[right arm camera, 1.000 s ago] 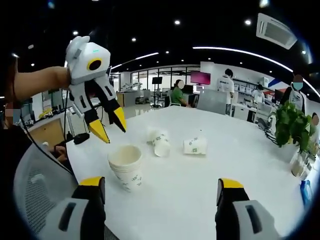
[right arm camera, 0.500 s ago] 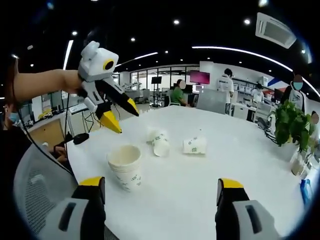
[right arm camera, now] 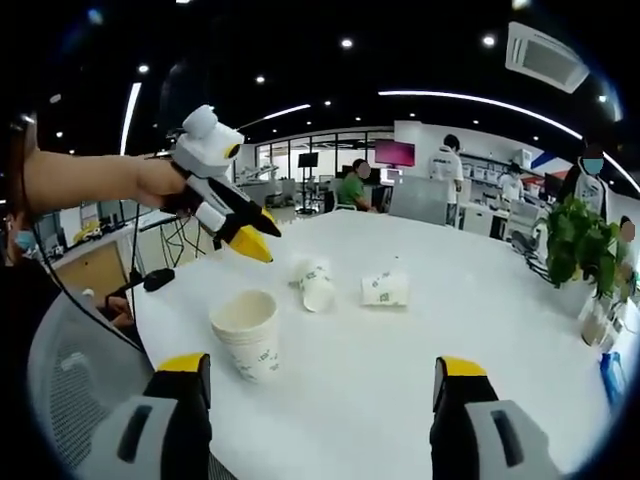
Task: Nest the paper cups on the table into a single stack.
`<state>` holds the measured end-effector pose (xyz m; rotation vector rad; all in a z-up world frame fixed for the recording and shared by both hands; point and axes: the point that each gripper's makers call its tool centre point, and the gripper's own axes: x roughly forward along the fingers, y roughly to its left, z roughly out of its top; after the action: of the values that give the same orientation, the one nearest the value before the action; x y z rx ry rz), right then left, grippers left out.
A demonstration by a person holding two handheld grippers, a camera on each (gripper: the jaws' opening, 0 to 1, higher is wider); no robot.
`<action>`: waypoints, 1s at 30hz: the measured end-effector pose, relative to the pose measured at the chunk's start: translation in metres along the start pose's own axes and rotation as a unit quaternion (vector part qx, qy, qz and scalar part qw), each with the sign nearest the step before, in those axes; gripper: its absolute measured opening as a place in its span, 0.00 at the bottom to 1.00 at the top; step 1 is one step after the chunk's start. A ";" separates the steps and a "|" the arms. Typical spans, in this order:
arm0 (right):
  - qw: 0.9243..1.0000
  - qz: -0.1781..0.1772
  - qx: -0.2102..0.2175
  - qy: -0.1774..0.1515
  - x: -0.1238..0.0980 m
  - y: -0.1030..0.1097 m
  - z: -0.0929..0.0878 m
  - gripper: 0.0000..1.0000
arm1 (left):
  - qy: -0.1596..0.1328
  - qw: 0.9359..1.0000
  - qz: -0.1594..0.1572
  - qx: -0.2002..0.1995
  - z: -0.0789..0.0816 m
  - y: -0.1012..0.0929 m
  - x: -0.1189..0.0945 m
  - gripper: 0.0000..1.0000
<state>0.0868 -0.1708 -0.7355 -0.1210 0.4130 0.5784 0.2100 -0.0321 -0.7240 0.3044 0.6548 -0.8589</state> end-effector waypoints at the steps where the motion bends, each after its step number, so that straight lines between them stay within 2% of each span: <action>1: 1.000 0.000 0.001 0.000 0.000 0.000 0.000 0.93 | -0.001 1.000 0.005 -0.008 -0.001 0.003 0.002 0.55; 12: 1.000 -0.006 0.006 0.001 -0.001 -0.003 -0.001 0.92 | -0.014 0.998 0.030 -0.052 0.002 0.023 0.016 0.56; 18: 1.000 -0.010 0.011 -0.001 -0.002 -0.005 0.000 0.92 | -0.009 0.999 0.037 -0.029 0.001 0.030 0.030 0.58; 21: 1.000 -0.011 0.012 -0.001 -0.002 -0.005 0.000 0.92 | 0.004 0.999 0.041 0.007 -0.002 0.031 0.035 0.61; 23: 1.000 -0.011 0.013 -0.001 -0.002 -0.005 0.000 0.92 | 0.006 0.999 0.040 0.011 -0.002 0.027 0.036 0.61; 25: 1.000 -0.012 0.014 -0.001 -0.002 -0.006 -0.001 0.92 | 0.007 0.999 0.040 0.016 -0.005 0.033 0.040 0.61; 30: 1.000 -0.013 0.016 -0.001 -0.002 -0.006 0.000 0.92 | 0.005 0.999 0.039 0.020 -0.005 0.035 0.042 0.61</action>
<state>0.0887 -0.1772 -0.7350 -0.0945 0.4176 0.5469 0.2551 -0.0333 -0.7549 0.3685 0.6318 -0.7966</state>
